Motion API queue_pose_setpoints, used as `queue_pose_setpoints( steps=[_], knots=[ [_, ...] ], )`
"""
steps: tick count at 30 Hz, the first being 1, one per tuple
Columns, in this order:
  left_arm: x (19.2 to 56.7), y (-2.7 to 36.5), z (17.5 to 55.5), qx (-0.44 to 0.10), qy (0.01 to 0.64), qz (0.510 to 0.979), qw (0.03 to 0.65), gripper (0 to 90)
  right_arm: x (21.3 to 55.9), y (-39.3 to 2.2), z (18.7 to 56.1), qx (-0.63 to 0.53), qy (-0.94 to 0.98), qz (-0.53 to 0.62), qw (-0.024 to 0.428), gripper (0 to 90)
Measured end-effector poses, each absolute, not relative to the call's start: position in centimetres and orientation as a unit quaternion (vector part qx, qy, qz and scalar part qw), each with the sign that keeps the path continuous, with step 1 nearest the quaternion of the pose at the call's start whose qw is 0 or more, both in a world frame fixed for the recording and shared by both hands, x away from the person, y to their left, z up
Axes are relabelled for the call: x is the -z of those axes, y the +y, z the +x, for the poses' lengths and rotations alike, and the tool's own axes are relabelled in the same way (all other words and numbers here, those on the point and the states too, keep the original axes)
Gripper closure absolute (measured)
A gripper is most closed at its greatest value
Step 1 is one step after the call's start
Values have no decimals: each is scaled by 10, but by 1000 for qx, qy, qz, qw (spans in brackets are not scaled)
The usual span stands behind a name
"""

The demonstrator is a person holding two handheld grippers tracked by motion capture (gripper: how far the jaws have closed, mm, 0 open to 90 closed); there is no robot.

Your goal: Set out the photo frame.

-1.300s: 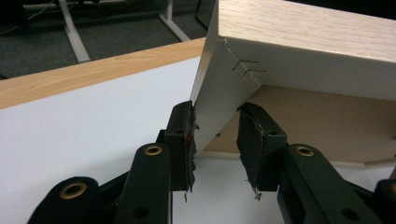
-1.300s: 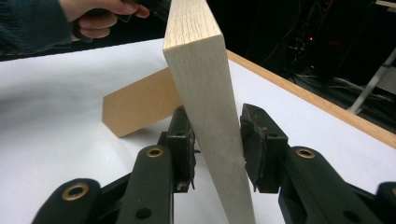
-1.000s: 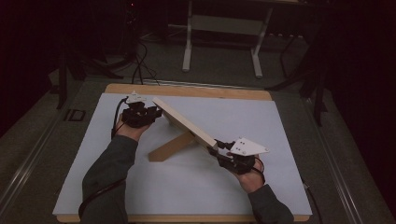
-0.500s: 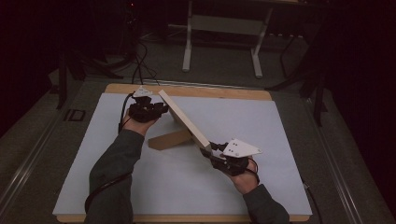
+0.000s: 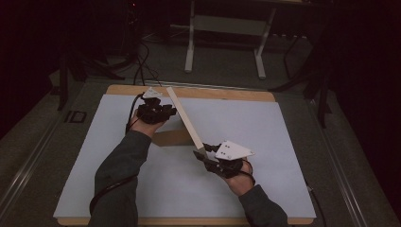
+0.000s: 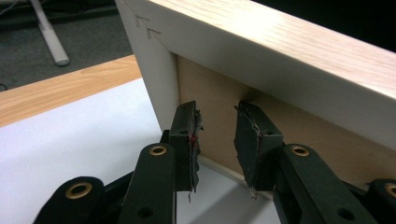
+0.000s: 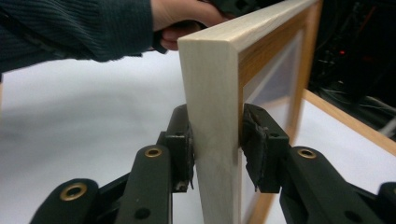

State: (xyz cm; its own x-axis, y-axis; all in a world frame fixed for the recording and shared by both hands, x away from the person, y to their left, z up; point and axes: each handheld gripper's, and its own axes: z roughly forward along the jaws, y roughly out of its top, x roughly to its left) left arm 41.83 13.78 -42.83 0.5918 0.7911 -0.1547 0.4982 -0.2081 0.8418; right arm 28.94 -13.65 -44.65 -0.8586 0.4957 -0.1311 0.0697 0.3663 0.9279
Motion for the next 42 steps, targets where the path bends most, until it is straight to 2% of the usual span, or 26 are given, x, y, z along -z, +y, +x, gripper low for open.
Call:
queue_pose_setpoints(
  steps=[27,34,37,42],
  knots=[
    [432,143,414,-145,417,772,458,690,450,-76,303,-521,800,211,210,587],
    [433,151,413,-136,425,764,466,674,451,-78,305,-528,795,219,201,565],
    [432,158,411,-134,436,760,463,670,451,-82,303,-538,790,221,196,528],
    [425,169,404,-138,445,752,466,649,448,-97,296,-541,787,213,204,503]
  ],
)
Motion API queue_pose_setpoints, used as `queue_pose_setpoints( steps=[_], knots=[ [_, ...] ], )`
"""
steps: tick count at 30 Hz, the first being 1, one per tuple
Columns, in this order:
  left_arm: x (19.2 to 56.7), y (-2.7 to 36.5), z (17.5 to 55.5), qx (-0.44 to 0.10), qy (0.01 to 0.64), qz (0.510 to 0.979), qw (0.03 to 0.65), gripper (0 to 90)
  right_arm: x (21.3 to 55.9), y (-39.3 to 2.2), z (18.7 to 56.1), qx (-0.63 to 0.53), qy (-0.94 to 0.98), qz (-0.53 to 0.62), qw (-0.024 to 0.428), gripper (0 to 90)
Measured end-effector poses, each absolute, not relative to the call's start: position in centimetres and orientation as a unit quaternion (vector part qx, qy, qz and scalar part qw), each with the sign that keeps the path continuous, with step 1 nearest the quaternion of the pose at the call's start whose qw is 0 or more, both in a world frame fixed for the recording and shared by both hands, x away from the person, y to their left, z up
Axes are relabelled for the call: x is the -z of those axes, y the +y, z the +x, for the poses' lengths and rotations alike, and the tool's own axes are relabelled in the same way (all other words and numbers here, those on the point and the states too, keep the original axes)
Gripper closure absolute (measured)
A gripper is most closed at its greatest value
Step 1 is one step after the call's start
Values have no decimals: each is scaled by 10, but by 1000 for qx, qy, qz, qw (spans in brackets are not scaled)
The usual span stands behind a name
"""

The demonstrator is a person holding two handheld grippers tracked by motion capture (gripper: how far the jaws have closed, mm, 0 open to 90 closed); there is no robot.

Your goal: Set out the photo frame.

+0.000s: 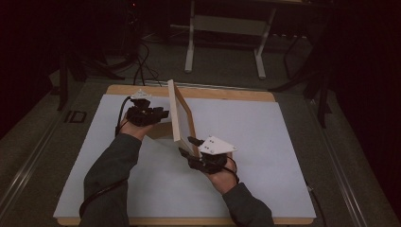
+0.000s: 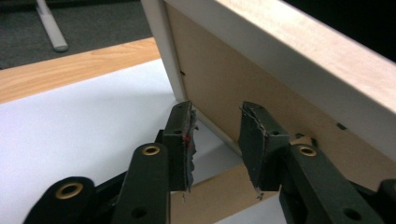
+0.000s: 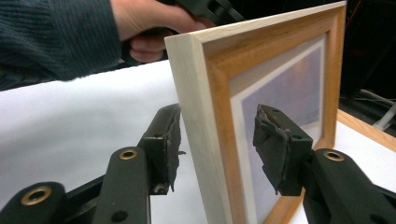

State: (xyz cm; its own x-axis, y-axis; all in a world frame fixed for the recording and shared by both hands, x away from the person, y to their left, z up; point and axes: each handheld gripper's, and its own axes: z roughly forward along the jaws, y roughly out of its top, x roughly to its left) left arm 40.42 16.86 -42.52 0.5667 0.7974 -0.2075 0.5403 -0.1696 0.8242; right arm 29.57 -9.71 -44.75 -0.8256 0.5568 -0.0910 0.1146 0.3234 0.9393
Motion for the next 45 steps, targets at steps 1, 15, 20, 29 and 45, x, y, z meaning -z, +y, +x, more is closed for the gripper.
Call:
queue_pose_setpoints(
  steps=[1,15,20,29,45],
  knots=[
    [423,170,403,-139,443,752,468,641,447,-100,294,-543,786,214,204,502],
    [392,176,375,-116,449,734,497,599,447,-133,293,-537,778,238,222,659],
    [375,165,368,-127,442,739,493,572,452,-140,295,-529,778,249,228,771],
    [364,147,371,-128,458,743,470,497,457,-152,297,-521,777,268,229,792],
    [371,116,389,-118,506,746,416,346,462,-160,298,-531,772,277,212,591]
  ],
)
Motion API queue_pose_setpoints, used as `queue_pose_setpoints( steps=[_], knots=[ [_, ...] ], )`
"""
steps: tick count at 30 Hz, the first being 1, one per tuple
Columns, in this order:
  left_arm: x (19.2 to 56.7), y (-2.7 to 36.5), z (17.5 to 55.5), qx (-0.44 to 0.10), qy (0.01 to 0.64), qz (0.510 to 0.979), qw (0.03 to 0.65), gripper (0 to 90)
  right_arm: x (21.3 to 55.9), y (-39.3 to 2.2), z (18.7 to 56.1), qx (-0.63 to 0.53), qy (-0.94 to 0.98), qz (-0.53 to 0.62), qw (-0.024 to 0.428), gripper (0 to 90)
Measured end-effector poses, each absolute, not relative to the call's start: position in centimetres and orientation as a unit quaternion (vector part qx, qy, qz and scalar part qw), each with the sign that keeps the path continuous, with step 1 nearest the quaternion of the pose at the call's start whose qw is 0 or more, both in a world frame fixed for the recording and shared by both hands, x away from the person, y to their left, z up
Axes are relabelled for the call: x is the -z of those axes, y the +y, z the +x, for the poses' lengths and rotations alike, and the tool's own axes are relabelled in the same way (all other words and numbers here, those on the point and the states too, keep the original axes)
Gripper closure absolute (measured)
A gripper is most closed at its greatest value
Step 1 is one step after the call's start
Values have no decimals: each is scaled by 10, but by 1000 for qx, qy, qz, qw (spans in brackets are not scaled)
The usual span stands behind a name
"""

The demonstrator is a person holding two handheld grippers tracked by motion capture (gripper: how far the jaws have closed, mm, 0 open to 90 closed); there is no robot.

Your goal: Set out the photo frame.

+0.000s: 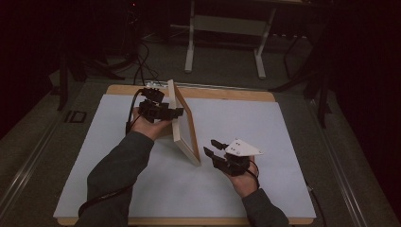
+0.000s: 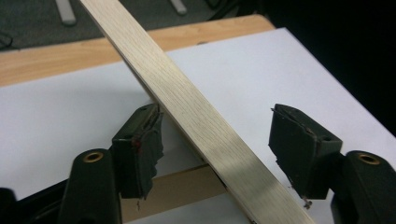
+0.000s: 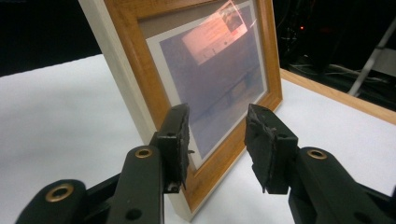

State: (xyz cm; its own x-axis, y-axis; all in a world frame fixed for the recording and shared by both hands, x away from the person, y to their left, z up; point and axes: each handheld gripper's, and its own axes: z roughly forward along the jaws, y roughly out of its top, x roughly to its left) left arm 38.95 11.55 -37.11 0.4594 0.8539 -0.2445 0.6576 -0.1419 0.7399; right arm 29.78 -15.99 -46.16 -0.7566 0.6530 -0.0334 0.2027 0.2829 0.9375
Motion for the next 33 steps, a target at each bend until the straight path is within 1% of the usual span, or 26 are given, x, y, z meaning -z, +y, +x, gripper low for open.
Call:
queue_pose_setpoints(
  steps=[4,6,14,16,26,33],
  knots=[
    [371,111,393,-116,517,744,406,338,463,-161,297,-532,772,277,210,589],
    [372,109,394,-113,521,746,399,350,463,-161,298,-532,772,277,211,588],
    [376,107,401,-92,548,738,384,430,463,-163,297,-534,770,279,210,582],
    [376,107,401,-93,549,738,381,453,464,-163,297,-534,770,279,209,581],
    [373,103,404,-93,557,742,360,482,464,-164,298,-534,770,278,209,576],
    [373,107,406,-93,555,744,361,516,463,-166,299,-534,769,281,210,575]
  ],
)
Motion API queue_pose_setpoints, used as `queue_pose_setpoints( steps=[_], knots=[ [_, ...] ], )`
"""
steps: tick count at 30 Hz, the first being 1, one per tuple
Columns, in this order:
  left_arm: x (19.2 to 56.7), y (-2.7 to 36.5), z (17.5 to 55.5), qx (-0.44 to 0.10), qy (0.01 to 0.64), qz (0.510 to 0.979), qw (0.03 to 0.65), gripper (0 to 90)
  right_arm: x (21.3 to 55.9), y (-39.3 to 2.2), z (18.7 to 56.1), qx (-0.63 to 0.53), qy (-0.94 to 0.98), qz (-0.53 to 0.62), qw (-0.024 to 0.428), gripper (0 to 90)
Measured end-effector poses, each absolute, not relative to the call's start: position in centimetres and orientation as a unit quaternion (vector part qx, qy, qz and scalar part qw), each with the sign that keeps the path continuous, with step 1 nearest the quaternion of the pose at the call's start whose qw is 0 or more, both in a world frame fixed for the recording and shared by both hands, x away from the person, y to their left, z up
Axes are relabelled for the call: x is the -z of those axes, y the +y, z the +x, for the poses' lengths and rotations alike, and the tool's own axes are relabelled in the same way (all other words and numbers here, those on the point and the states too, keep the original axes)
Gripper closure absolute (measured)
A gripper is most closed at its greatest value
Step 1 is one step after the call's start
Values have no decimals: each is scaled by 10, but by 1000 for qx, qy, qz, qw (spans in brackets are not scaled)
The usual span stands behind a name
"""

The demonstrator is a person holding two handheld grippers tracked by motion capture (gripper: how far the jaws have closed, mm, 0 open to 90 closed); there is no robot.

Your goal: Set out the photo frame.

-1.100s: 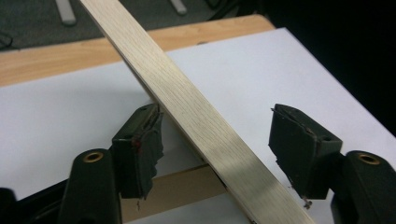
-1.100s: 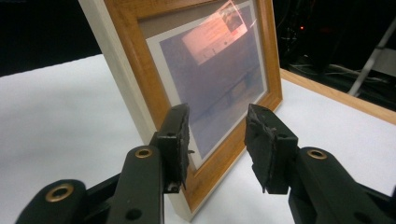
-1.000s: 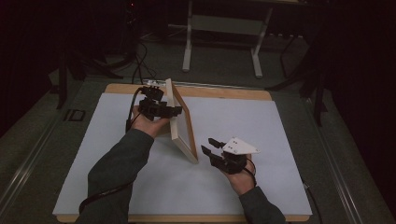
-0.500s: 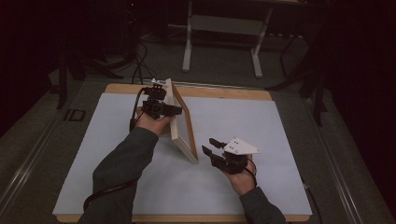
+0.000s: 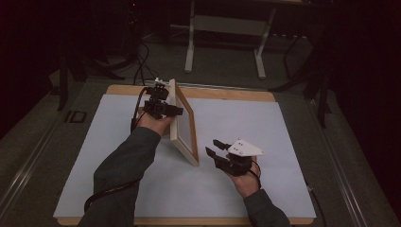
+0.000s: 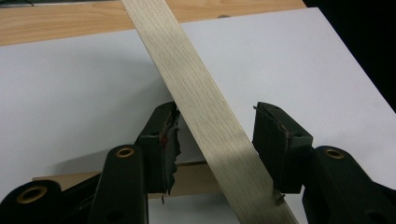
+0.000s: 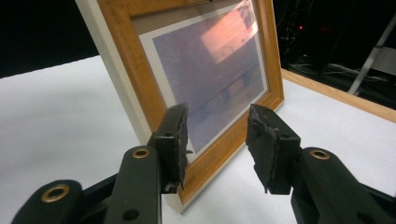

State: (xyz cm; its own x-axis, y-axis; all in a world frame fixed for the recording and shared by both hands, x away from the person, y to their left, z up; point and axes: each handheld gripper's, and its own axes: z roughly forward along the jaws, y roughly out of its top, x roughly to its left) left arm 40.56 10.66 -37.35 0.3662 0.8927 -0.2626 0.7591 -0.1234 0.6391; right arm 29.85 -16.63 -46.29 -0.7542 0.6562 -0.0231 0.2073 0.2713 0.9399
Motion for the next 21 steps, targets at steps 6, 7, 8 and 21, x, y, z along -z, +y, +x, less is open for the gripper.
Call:
queue_pose_setpoints(
  steps=[6,7,8,21],
  knots=[
    [373,107,407,-96,543,754,357,545,462,-169,299,-535,767,284,212,575],
    [373,107,407,-96,543,754,357,548,462,-169,299,-535,767,284,212,575],
    [373,107,407,-96,539,758,355,548,462,-170,299,-536,766,285,213,575],
    [371,111,411,-96,513,780,346,602,460,-174,300,-537,763,289,215,576]
  ],
)
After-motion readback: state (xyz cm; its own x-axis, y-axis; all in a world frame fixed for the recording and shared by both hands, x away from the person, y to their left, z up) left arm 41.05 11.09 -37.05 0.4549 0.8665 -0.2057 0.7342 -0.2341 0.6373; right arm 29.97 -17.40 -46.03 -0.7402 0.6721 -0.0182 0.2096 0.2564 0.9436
